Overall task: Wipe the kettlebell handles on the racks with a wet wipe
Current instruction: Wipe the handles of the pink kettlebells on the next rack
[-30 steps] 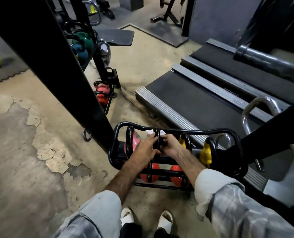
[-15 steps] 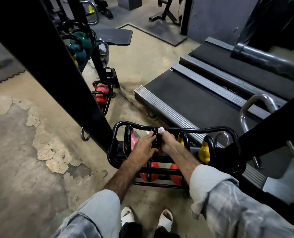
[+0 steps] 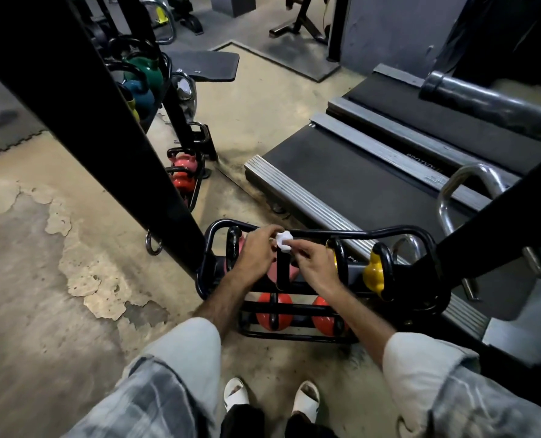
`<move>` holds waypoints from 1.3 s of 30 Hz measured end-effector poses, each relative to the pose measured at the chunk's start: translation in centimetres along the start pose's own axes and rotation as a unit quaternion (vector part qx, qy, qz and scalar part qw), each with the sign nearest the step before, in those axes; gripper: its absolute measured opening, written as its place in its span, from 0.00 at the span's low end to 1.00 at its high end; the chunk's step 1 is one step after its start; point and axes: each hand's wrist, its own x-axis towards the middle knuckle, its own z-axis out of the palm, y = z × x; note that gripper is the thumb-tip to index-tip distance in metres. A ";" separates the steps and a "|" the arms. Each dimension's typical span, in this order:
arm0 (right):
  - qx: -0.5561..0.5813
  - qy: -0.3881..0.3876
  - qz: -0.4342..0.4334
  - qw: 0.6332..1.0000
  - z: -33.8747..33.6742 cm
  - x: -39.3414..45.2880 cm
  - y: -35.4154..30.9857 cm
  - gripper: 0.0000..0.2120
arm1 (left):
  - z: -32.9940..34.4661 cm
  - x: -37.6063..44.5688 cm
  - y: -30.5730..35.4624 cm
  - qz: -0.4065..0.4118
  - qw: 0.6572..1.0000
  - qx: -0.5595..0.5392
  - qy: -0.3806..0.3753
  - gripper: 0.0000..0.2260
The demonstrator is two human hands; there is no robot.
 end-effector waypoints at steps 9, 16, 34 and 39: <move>-0.168 -0.047 -0.120 0.977 1.3 -4.0 2.3 0.13 | -0.4 3.8 1.3 -0.012 0.986 0.129 -0.107 0.15; -0.277 -0.020 -0.095 0.956 1.9 -1.3 -1.9 0.16 | -2.2 6.3 2.3 0.015 0.965 0.187 -0.182 0.08; -0.411 0.012 -0.097 0.907 4.5 -4.6 -2.3 0.20 | -2.4 6.1 2.5 0.033 0.956 0.197 -0.213 0.17; -0.252 0.123 -0.087 0.956 5.3 -8.5 -0.4 0.10 | -2.2 6.0 2.3 0.045 0.960 0.197 -0.196 0.18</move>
